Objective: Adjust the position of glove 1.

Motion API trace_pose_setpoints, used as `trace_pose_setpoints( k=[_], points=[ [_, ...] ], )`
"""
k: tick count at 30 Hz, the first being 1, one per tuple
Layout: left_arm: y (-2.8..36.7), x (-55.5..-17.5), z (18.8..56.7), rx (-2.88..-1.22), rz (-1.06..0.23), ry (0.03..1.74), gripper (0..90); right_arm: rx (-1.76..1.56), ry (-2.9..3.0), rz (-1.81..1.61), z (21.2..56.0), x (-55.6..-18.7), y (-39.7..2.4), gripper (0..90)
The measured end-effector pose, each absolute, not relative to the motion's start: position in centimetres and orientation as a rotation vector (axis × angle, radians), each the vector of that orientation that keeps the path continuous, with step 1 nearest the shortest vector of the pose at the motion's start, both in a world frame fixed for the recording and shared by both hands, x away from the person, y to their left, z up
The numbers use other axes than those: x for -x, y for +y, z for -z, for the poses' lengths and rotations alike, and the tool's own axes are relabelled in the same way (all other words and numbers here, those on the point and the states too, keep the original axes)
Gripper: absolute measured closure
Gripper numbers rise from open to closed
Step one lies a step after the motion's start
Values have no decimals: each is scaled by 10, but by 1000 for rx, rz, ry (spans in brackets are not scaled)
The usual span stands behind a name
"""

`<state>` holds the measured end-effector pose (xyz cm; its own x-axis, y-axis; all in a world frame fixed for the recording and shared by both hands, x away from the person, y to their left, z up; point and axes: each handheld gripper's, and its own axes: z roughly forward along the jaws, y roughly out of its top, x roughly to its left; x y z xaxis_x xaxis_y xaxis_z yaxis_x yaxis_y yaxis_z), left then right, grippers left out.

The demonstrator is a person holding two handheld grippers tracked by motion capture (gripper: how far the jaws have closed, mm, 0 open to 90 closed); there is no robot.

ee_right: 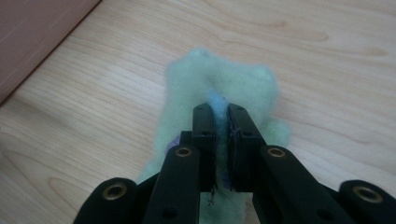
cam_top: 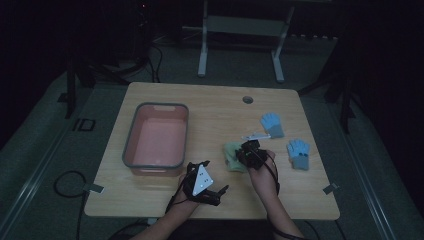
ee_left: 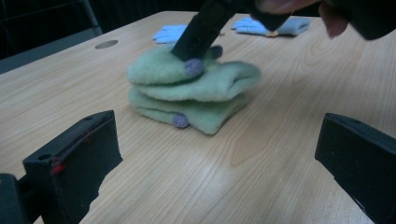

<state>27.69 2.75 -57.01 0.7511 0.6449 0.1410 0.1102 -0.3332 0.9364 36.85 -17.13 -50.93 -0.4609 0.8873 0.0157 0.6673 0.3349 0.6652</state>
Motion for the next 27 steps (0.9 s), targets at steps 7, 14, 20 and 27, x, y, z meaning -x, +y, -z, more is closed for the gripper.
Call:
trace_pose_setpoints(
  k=[7, 14, 20, 27],
  points=[
    [27, -277, 570, -1867, -593, 572, 1, -1380, 2274, -852, 523, -375, -171, 806],
    [26, -280, 569, -1873, -601, 634, 1, -1378, 2283, -876, 522, -374, -174, 736],
    [24, -285, 569, -1886, -588, 547, 1, -1282, 2303, -958, 505, -372, -189, 646],
    [12, -290, 558, -2002, -526, 527, 76, -1196, 2353, -1114, 492, -387, -223, 600]
  ],
)
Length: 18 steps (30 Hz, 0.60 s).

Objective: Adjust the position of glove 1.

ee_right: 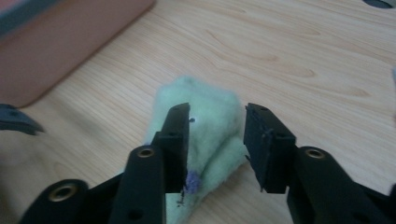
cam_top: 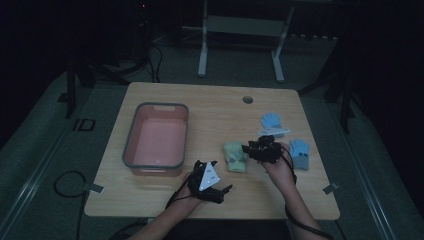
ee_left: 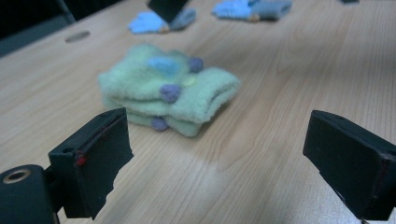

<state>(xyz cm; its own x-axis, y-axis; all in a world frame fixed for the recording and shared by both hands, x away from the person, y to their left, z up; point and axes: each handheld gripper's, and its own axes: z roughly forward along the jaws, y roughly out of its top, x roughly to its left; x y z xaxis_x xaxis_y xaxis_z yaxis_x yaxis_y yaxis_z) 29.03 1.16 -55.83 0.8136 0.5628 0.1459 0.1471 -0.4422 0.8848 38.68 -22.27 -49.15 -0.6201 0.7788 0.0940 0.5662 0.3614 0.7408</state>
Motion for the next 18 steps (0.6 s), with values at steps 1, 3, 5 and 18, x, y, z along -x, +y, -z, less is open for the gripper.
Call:
trace_pose_setpoints(
  k=[1, 3, 5, 18],
  points=[
    [10, -292, 557, -2015, -511, 534, 77, -1196, 2359, -1136, 491, -390, -226, 592],
    [8, -298, 554, -2032, -470, 504, 75, -1149, 2372, -1143, 490, -395, -229, 571],
    [8, -300, 552, -2033, -448, 475, 70, -1111, 2398, -1156, 490, -401, -230, 561],
    [-25, -347, 543, -2188, -464, 193, 310, -1044, 2590, -1209, 515, -446, -221, 505]
  ],
)
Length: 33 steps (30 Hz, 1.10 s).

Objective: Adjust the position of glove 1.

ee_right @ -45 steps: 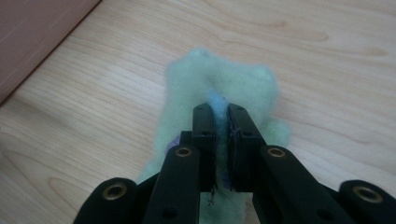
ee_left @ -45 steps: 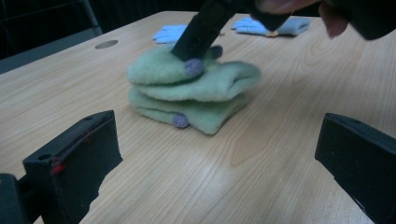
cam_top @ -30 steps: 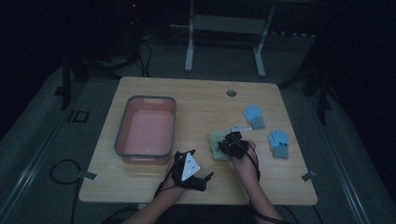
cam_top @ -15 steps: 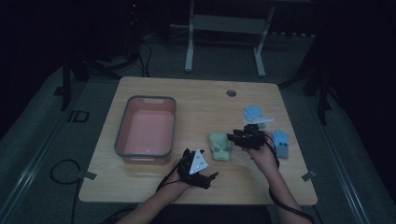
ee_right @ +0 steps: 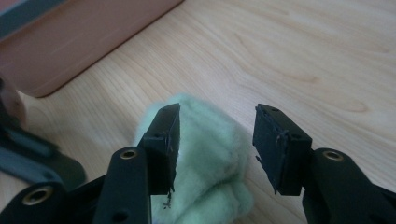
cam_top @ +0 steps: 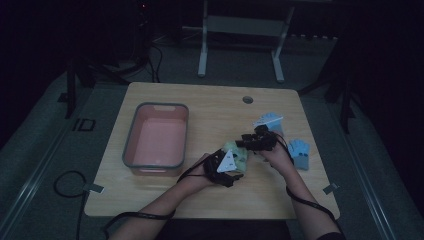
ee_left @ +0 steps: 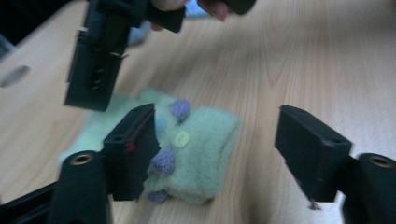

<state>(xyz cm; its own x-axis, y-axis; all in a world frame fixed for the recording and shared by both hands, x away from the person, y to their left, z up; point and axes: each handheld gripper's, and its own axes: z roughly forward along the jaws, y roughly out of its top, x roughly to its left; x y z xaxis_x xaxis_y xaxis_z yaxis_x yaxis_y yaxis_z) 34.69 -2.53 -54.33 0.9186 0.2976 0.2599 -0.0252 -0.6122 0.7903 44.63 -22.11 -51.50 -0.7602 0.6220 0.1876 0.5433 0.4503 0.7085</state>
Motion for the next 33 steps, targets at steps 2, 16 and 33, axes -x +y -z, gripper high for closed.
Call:
trace_pose_setpoints(
  k=[2, 16, 33],
  points=[
    [-27, -353, 548, -2225, -458, 189, 320, -1055, 2614, -1187, 522, -451, -219, 492],
    [-33, -364, 566, -2299, -578, 158, 431, -1201, 2708, -1221, 550, -457, -217, 533],
    [-24, -369, 530, -2316, -531, 208, 708, -1159, 2645, -1252, 524, -447, -213, 722]
  ],
)
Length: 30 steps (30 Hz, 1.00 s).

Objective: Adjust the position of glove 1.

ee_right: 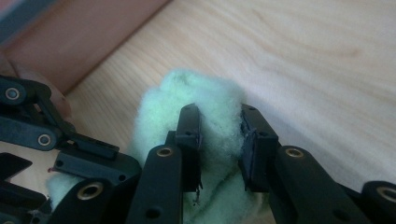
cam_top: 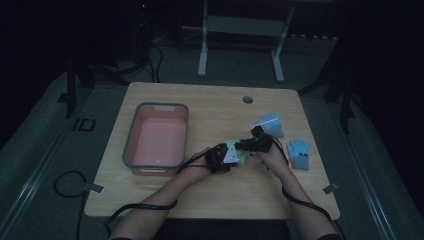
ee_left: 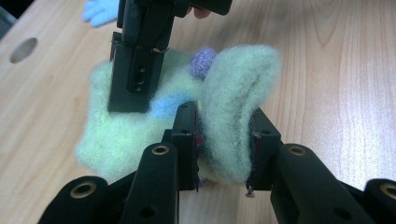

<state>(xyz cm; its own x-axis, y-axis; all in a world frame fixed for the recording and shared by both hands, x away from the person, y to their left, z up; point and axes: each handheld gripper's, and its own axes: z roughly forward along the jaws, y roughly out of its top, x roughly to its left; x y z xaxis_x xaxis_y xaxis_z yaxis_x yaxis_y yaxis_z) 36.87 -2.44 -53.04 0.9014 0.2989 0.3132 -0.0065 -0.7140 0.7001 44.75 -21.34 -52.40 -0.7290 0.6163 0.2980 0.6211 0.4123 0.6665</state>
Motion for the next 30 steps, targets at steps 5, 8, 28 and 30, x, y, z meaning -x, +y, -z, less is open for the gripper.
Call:
trace_pose_setpoints(
  k=[5, 8, 28, 30],
  points=[
    [-19, -368, 515, -2300, -530, 211, 709, 1145, -2638, 1292, 509, -444, -210, 722],
    [-17, -364, 507, -2301, -536, 215, 708, 1130, -2648, 1301, 501, -443, -207, 723],
    [-10, -363, 466, -2317, -580, 193, 710, 1081, -2671, 1372, 460, -439, -199, 725],
    [-4, -364, 459, -2311, -584, 186, 710, 1078, -2655, 1392, 455, -440, -196, 725]
  ],
)
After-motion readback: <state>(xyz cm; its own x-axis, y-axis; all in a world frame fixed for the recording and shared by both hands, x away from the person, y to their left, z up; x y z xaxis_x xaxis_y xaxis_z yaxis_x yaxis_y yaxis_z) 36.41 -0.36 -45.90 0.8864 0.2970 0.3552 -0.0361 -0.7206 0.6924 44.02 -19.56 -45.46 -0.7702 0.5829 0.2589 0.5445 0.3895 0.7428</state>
